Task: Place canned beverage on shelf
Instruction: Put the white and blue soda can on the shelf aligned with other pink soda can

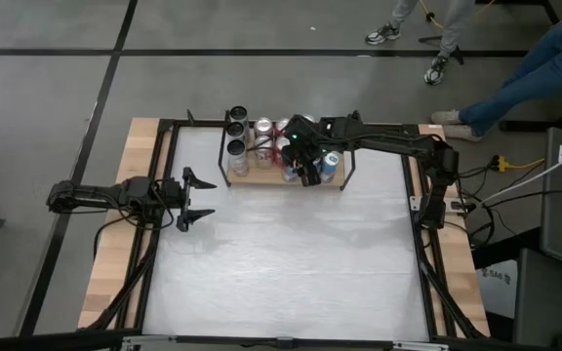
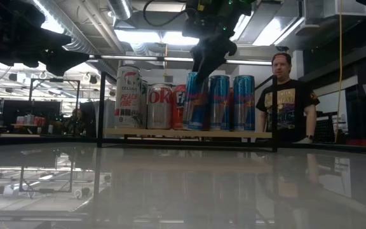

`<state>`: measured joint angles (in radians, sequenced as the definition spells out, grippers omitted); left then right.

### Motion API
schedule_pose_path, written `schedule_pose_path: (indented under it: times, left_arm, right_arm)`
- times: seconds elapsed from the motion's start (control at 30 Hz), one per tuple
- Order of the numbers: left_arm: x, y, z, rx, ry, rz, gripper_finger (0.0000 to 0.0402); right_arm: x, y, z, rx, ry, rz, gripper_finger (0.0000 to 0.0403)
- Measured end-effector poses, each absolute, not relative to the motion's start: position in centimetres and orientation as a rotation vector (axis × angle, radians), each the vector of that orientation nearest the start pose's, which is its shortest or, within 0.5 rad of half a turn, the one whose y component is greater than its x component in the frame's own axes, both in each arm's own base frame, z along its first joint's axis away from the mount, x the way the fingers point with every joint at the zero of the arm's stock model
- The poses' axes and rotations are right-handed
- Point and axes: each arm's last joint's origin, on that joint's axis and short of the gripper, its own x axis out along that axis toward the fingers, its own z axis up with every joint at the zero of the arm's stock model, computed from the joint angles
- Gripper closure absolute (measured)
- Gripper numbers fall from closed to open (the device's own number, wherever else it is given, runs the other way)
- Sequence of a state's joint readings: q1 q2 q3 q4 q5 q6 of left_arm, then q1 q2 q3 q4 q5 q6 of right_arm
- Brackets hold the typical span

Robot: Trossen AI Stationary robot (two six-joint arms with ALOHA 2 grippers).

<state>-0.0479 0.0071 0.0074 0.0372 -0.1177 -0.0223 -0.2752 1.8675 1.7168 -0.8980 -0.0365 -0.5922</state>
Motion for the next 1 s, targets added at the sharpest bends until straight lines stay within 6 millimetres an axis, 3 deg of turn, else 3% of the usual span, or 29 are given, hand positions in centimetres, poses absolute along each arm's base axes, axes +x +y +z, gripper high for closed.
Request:
schedule_pose_path:
  times: [1.0]
  left_arm:
    - [9.75, -0.13, 16.90, -0.025, -0.038, 0.069, 0.0056]
  right_arm:
    - [38.33, -10.73, 29.45, -0.364, 1.051, 0.086, 0.0168]
